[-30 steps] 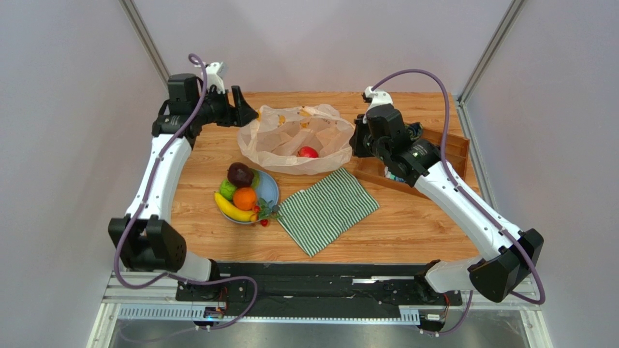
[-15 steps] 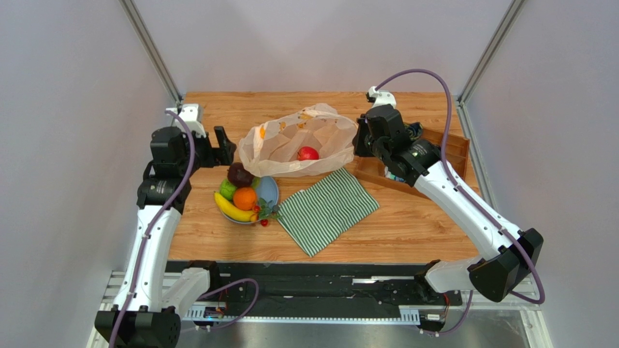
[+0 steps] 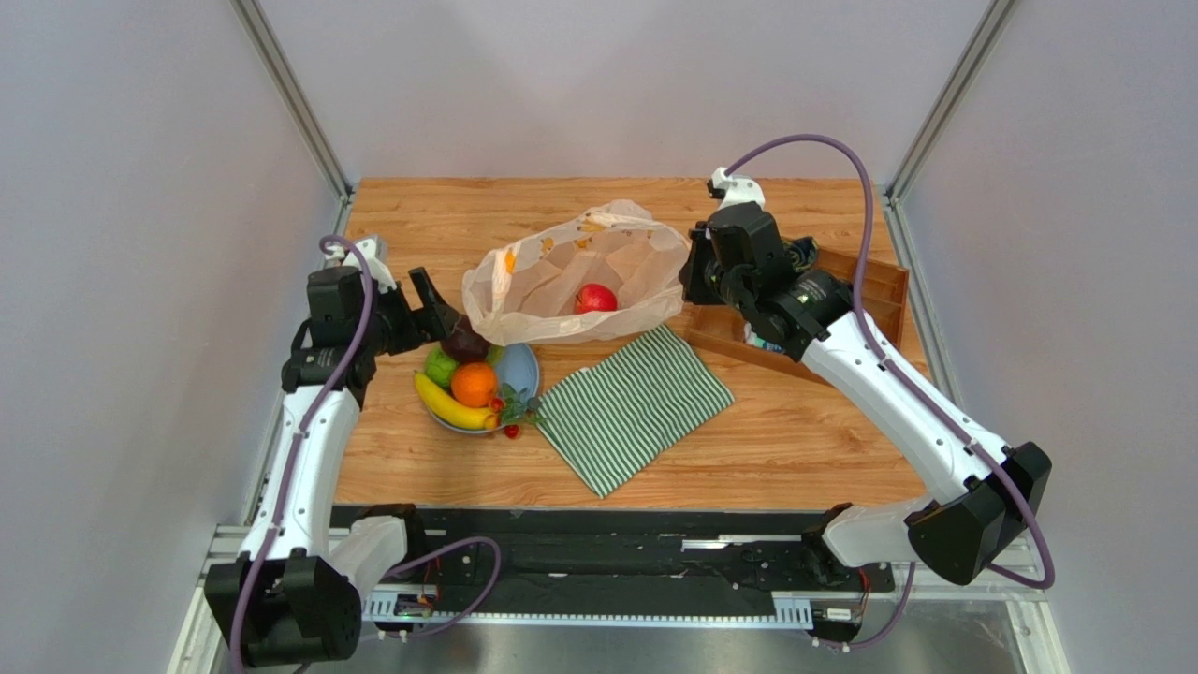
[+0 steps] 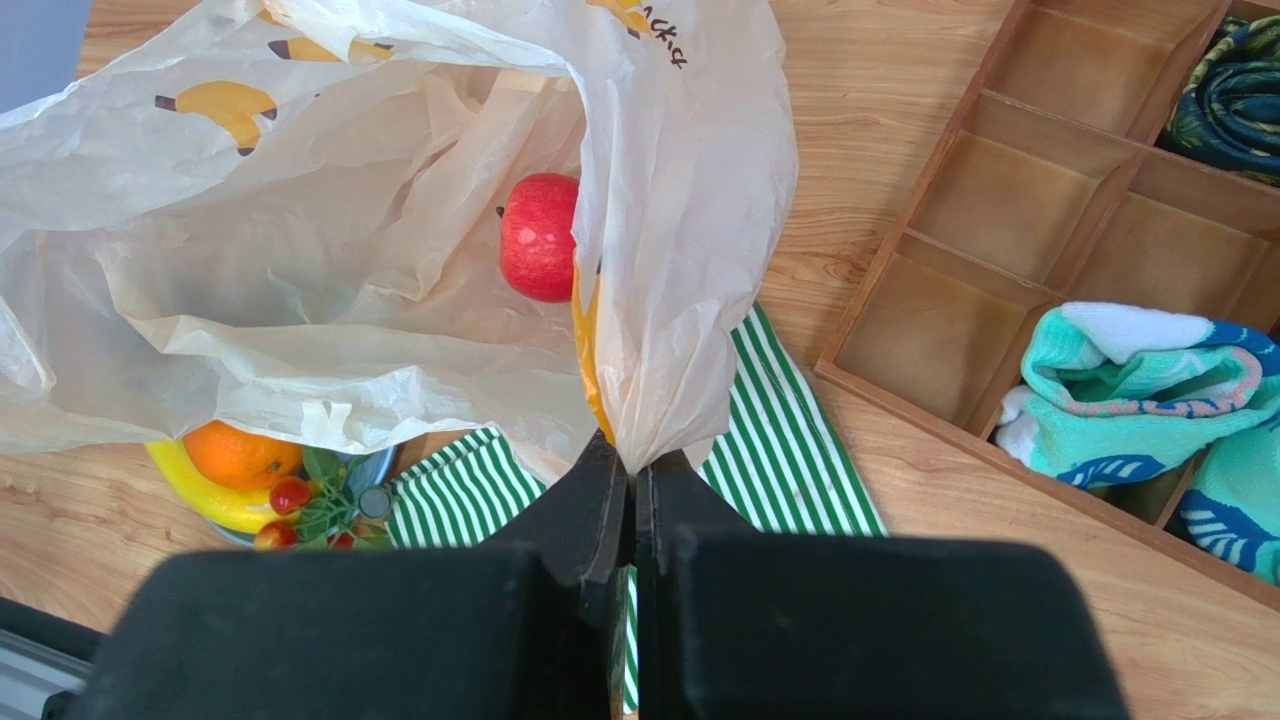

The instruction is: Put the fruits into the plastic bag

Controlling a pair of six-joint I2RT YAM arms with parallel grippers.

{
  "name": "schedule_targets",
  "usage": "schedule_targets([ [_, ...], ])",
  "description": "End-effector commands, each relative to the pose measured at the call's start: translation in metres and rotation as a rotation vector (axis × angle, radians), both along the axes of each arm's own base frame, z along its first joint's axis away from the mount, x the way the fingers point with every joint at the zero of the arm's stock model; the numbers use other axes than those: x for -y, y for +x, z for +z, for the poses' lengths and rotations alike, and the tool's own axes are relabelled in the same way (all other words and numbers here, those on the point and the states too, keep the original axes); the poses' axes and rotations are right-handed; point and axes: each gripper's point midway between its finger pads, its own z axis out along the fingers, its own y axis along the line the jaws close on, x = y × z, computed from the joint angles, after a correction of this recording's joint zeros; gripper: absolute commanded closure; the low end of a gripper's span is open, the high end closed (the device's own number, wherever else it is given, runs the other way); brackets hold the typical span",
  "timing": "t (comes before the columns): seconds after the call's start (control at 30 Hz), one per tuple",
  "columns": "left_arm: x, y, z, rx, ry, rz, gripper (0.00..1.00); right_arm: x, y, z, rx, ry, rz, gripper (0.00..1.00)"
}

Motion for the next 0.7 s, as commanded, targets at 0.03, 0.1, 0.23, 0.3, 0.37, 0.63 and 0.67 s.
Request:
schedule_targets([
  [0.03, 0.014, 0.014, -0.010, -0.032, -0.106, -0.029, 0.05, -0.006, 0.000, 0.019, 0.057, 0.056, 0.011, 1.00],
  [0.1, 0.010, 0.017, -0.017, -0.058, -0.099, -0.006, 0.05, -0.007, 0.000, 0.018, 0.059, 0.059, 0.013, 1.00],
  [0.23, 0.009, 0.019, -0.030, -0.107, -0.122, 0.031, 0.04, -0.010, -0.001, 0.019, 0.058, 0.074, 0.029, 0.99],
  [0.3, 0.011, 0.022, -0.032, -0.099, -0.144, 0.031, 0.04, -0.011, -0.001, 0.018, 0.059, 0.075, 0.033, 1.00],
  [0.37, 0.013, 0.025, -0.034, -0.098, -0.162, 0.037, 0.04, -0.011, -0.001, 0.017, 0.056, 0.072, 0.035, 1.00],
  [0.63, 0.015, 0.027, -0.051, -0.147, -0.193, 0.041, 0.04, -0.012, -0.003, 0.016, 0.057, 0.079, 0.043, 1.00],
  [0.67, 0.015, 0.027, -0.052, -0.148, -0.195, 0.044, 0.04, -0.012, -0.003, 0.015, 0.058, 0.078, 0.045, 1.00],
])
